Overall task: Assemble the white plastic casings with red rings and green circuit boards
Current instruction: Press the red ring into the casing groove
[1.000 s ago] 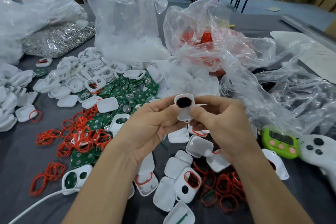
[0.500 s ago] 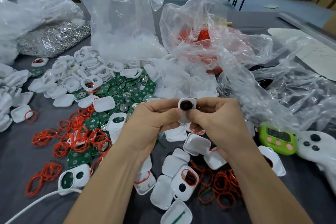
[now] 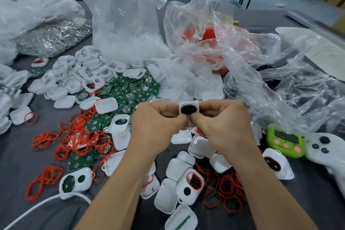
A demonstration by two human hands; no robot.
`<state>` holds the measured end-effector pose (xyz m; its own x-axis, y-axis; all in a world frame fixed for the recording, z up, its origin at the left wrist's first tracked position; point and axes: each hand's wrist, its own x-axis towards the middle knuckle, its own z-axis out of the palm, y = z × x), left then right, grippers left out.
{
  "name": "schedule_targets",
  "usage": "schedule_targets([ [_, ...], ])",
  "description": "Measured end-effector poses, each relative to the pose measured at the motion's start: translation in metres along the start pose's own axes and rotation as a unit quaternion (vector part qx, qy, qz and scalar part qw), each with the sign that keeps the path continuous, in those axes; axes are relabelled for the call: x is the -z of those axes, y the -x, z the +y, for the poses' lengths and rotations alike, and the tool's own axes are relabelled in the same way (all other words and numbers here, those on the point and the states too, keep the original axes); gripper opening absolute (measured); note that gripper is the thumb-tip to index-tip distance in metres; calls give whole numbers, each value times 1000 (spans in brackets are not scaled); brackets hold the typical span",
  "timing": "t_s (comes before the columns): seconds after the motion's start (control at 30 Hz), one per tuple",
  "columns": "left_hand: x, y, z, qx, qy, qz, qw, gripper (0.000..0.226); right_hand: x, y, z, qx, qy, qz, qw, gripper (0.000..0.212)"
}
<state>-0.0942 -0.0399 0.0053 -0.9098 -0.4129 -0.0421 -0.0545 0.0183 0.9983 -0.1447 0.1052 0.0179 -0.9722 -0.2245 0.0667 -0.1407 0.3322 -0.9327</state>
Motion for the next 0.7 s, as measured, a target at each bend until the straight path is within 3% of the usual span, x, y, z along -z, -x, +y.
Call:
schedule_targets([
  [0.4, -1, 1, -3, 4, -32, -10, 999, 20, -3, -1, 2, -7, 35, 11, 999, 16],
  [0.7, 0, 3, 0, 3, -1, 5, 1000, 19, 4, -6, 4, -79, -103, -67, 989, 7],
])
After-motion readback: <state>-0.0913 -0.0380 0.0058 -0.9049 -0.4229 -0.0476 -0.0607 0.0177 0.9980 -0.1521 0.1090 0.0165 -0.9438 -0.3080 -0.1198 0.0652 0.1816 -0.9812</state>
